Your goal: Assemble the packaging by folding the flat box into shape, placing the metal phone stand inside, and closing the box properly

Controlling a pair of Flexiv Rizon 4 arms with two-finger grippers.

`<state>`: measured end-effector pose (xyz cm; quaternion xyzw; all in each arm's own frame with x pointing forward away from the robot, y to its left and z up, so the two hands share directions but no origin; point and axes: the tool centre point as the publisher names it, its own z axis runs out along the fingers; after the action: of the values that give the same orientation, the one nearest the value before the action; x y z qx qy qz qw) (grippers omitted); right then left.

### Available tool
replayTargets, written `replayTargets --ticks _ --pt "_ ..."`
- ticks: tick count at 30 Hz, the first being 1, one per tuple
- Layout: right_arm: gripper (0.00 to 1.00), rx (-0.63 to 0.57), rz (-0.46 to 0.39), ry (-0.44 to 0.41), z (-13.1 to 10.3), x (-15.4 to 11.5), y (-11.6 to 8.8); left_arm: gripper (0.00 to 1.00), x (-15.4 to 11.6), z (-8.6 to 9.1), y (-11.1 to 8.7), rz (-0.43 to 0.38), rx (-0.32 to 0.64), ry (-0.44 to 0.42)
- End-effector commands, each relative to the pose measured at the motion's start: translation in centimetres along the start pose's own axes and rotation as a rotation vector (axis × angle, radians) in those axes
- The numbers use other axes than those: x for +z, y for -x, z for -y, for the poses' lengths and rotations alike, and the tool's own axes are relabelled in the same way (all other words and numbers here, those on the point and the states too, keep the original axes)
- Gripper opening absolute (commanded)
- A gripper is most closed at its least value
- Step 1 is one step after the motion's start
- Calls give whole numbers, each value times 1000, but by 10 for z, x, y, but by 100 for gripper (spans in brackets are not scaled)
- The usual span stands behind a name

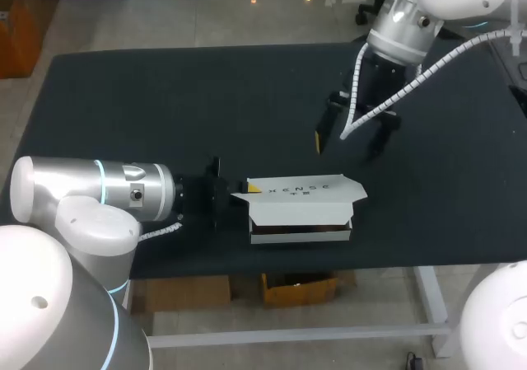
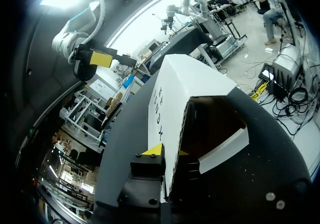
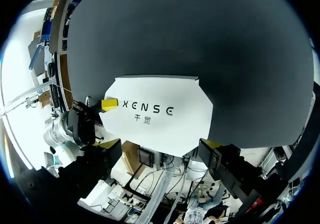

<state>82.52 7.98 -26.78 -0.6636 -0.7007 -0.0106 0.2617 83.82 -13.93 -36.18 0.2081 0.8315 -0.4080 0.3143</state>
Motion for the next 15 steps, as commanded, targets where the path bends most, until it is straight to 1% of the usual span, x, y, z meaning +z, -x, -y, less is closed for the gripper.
replayTargets --ticks 1,6,7,8,9,11,14,15 --pt "100 14 42 -42 -6 2 -10 0 3 -2 -7 1 0 3" --pt "100 33 41 -31 -1 11 0 0 3 -2 -7 1 0 3" --pt "82 40 38 -30 1 14 2 0 3 -2 -7 1 0 3" --pt "51 48 47 -24 2 16 4 0 3 -2 -7 1 0 3" --pt "49 48 46 -18 4 19 5 0 3 -2 -7 1 0 3" --pt "47 63 49 -2 7 22 10 0 3 -2 -7 1 0 3" --pt "39 67 29 10 10 29 17 0 3 -2 -7 1 0 3" --pt "39 69 24 13 11 31 19 0 3 -2 -7 1 0 3"
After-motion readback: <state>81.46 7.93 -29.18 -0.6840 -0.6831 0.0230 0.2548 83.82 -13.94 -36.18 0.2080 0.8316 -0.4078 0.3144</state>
